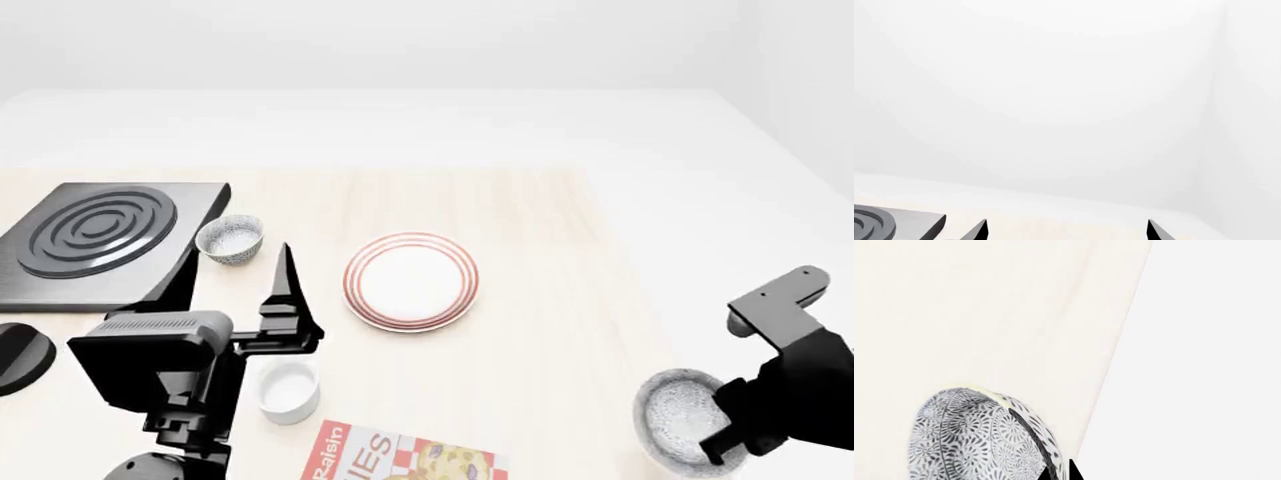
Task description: Pick the akita bowl next to the cookies box and place it on the plate.
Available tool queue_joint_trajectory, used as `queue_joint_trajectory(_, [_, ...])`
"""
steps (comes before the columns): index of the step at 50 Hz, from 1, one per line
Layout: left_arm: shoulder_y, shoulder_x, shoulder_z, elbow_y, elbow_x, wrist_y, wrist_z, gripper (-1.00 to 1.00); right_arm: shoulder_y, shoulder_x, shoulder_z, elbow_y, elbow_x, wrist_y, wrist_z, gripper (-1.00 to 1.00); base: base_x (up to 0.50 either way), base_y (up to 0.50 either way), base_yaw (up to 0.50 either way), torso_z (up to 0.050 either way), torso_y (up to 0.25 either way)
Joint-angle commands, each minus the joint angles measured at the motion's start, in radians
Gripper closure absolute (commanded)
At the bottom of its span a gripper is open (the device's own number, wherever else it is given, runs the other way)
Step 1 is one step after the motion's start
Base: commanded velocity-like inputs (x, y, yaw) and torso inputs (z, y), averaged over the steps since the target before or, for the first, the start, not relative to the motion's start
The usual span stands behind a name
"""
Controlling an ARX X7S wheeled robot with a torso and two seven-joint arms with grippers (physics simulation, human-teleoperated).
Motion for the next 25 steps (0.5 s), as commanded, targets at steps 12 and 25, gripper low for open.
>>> queue_joint_trajectory(12, [-0.009, 0.000, 0.009, -0.028, 0.000, 0.013, 0.000, -1.00, 0.320, -0.154, 0.014, 0.045, -0.073, -0.080, -0.057, 1.00, 0.00, 0.00, 0.00, 0.000, 0.000])
queue_joint_trajectory(25, [-0.017, -0.011, 0.002, -0.036, -0.011, -0.003, -0.010, -1.00, 0.485, -0.509, -0.075, 0.571, -0.308, -0.460, -0.122, 1.00, 0.00, 0.00, 0.00, 0.000, 0.000])
